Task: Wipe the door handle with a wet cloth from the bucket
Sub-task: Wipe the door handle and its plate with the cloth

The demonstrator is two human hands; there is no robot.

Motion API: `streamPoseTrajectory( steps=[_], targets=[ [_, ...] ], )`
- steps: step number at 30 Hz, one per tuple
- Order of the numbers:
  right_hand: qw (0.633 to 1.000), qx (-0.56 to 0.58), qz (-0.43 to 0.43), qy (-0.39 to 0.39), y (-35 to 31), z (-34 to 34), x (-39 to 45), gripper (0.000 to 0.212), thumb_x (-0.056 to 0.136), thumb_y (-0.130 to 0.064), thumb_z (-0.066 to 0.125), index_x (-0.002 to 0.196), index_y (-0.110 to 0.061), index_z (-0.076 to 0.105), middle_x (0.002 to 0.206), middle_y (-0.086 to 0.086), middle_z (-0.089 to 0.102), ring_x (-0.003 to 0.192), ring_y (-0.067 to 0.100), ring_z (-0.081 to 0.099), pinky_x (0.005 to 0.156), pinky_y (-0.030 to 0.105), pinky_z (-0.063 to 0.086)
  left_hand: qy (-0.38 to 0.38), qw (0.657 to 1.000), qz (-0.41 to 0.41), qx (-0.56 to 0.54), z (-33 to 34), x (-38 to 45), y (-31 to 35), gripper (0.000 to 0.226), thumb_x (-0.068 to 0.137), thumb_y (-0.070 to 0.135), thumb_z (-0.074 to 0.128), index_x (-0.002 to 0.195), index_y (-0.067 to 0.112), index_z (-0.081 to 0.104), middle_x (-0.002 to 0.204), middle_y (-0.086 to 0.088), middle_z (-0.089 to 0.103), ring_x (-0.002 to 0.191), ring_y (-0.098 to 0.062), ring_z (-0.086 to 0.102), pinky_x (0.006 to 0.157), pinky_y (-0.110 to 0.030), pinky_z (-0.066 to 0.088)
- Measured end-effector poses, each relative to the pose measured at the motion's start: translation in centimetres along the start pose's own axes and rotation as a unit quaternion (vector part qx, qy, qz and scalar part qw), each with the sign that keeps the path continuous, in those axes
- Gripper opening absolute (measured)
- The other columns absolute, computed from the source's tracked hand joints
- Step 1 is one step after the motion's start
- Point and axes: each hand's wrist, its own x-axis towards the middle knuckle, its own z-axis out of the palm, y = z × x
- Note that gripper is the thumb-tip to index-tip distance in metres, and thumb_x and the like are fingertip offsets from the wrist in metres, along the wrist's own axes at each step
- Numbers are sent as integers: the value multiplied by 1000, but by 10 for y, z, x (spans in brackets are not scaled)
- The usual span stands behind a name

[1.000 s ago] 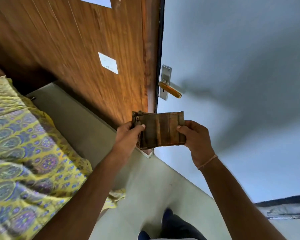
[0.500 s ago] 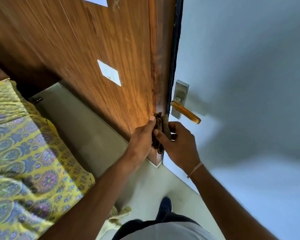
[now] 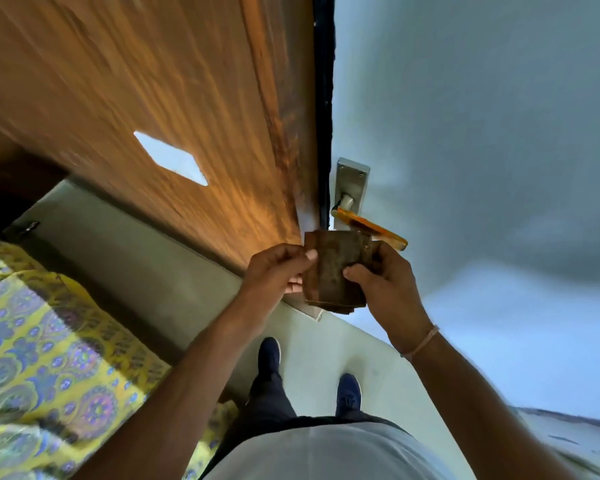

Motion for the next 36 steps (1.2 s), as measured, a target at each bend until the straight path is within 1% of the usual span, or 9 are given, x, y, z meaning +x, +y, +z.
streamPoseTrajectory(
  steps=[7, 10, 12, 15, 19, 24, 27, 31, 36],
  targets=[
    [973, -162, -20, 162, 9, 13, 2, 35, 92, -16, 76, 122, -17, 57, 104, -8, 67, 86, 6, 66, 66, 2, 47, -82, 992, 70, 59, -3, 43, 7, 12, 91, 9, 82, 99, 2, 75, 97, -22, 79, 90, -29, 78, 88, -44, 64],
    [946, -197, -45, 253, 17, 42, -4, 60, 88, -22, 83, 138, -16, 50, 132, -5, 60, 102, 7, 65, 92, 23, 56, -133, 984, 90, 77, -16, 67, 14, 15, 89, 12, 85, 97, 5, 74, 91, -17, 79, 86, -23, 76, 83, -41, 63],
    [925, -231, -98, 283, 24, 61, -10, 70, 85, -18, 83, 145, -12, 47, 142, 1, 52, 118, 12, 60, 103, 31, 55, -173, 975, 99, 101, -22, 77, 20, 12, 89, 14, 85, 92, 11, 74, 81, -2, 77, 81, -15, 74, 74, -28, 62],
    [913, -281, -136, 261, 33, 86, -26, 82, 77, -17, 81, 150, -13, 44, 155, 4, 45, 143, 21, 46, 119, 38, 46, -216, 962, 95, 136, -23, 80, 22, 13, 90, 13, 84, 87, 16, 71, 73, 7, 76, 74, -9, 74, 66, -20, 58],
    [927, -280, -107, 228, 40, 120, -41, 109, 75, -45, 86, 163, -22, 27, 166, -5, 35, 150, 17, 42, 117, 40, 49, -197, 972, 48, 119, -14, 71, 20, 16, 87, 16, 87, 90, 9, 72, 80, -3, 82, 77, -16, 79, 67, -26, 63],
    [918, -152, -64, 361, 48, 116, -38, 54, 87, -20, 85, 134, -27, 60, 119, -11, 73, 99, 4, 70, 86, 28, 62, -212, 968, 32, 130, -3, 55, 5, 14, 92, 20, 83, 95, 10, 74, 82, -2, 82, 79, -18, 79, 64, -24, 60],
    [925, -70, -16, 374, 42, 96, -41, 28, 85, -14, 83, 105, -26, 68, 83, -19, 72, 72, -8, 68, 64, 4, 49, -200, 962, 111, 149, -2, 50, 5, 6, 98, 25, 77, 100, 20, 74, 91, 0, 80, 92, -17, 78, 73, -29, 63],
    [925, -78, -5, 372, 41, 71, -47, 23, 89, -9, 74, 102, -25, 64, 84, -17, 67, 82, 2, 69, 62, 5, 48, -112, 892, 339, 278, -9, 46, 14, 23, 100, 34, 70, 118, 21, 71, 103, 8, 75, 94, -8, 68, 78, -32, 61],
    [900, -105, -108, 408, 11, 46, -46, 22, 95, -6, 70, 108, -16, 55, 111, -8, 77, 95, 13, 75, 76, 26, 56, 18, 734, 561, 382, -22, 53, 22, 36, 97, 27, 70, 129, 10, 69, 134, -8, 70, 124, -25, 58, 98, -47, 54]
  ],
)
